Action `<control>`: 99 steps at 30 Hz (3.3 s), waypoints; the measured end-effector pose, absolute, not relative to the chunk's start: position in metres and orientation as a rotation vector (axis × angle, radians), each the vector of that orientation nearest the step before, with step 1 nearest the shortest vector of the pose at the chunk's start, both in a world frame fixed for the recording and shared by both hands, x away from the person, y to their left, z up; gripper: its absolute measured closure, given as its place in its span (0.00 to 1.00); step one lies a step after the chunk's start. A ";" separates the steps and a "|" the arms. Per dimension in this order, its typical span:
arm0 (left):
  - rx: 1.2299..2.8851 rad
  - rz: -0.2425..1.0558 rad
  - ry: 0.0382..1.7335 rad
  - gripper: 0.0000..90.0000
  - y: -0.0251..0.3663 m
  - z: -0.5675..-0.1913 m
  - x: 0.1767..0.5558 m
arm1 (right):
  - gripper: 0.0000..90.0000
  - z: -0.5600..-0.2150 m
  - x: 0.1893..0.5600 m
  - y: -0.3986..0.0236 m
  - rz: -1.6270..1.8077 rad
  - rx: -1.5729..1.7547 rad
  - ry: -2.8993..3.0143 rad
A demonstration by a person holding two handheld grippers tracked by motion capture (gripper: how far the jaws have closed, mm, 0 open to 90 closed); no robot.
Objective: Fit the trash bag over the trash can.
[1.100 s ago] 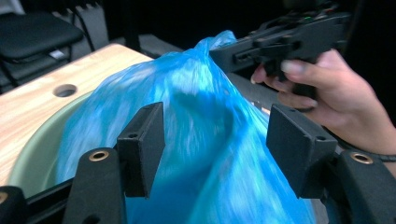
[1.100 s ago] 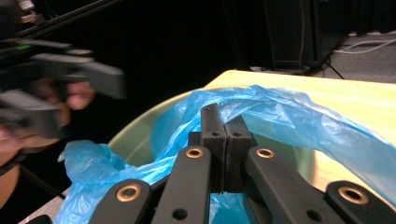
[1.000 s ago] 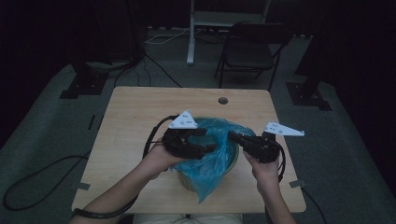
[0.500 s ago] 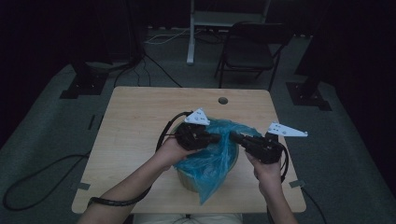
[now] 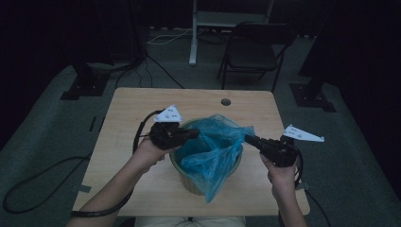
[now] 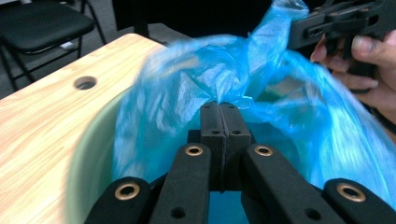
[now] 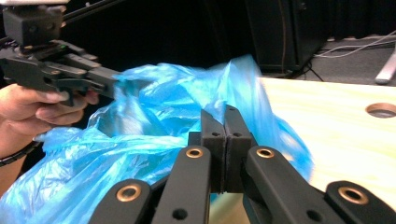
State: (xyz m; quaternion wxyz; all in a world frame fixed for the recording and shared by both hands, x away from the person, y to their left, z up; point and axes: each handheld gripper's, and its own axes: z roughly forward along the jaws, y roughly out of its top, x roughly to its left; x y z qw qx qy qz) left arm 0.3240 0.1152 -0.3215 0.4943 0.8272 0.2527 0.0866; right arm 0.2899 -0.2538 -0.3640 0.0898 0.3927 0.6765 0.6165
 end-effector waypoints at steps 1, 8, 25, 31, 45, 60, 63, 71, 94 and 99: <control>2.008 0.221 0.613 1.00 0.121 -0.321 0.323 | 1.00 -0.364 0.289 -0.257 1.828 1.176 2.005; 1.949 0.283 0.738 1.00 0.173 -0.325 0.321 | 1.00 -0.368 0.290 -0.278 1.773 1.235 1.992; 1.913 0.306 0.826 1.00 0.216 -0.346 0.313 | 1.00 -0.379 0.299 -0.302 1.731 1.350 1.932; 1.900 0.341 0.870 1.00 0.231 -0.348 0.312 | 1.00 -0.386 0.307 -0.320 1.709 1.433 1.890; 1.884 0.308 0.742 0.73 0.215 -0.339 0.313 | 1.00 -0.379 0.325 -0.306 1.736 1.382 1.986; 2.027 0.313 0.533 0.48 0.141 -0.311 0.326 | 1.00 -0.378 0.333 -0.293 1.724 1.366 2.037; 2.058 0.303 0.477 0.66 0.130 -0.313 0.322 | 1.00 -0.378 0.334 -0.290 1.719 1.363 2.046; 2.034 0.113 0.342 1.00 0.152 -0.323 0.285 | 1.00 -0.376 0.337 -0.294 1.679 1.384 2.032; 1.982 0.041 0.441 0.58 0.193 -0.368 0.246 | 0.85 -0.372 0.326 -0.294 1.672 1.383 2.037; 1.956 0.117 0.472 0.51 0.205 -0.353 0.248 | 0.84 -0.363 0.321 -0.301 1.678 1.369 2.015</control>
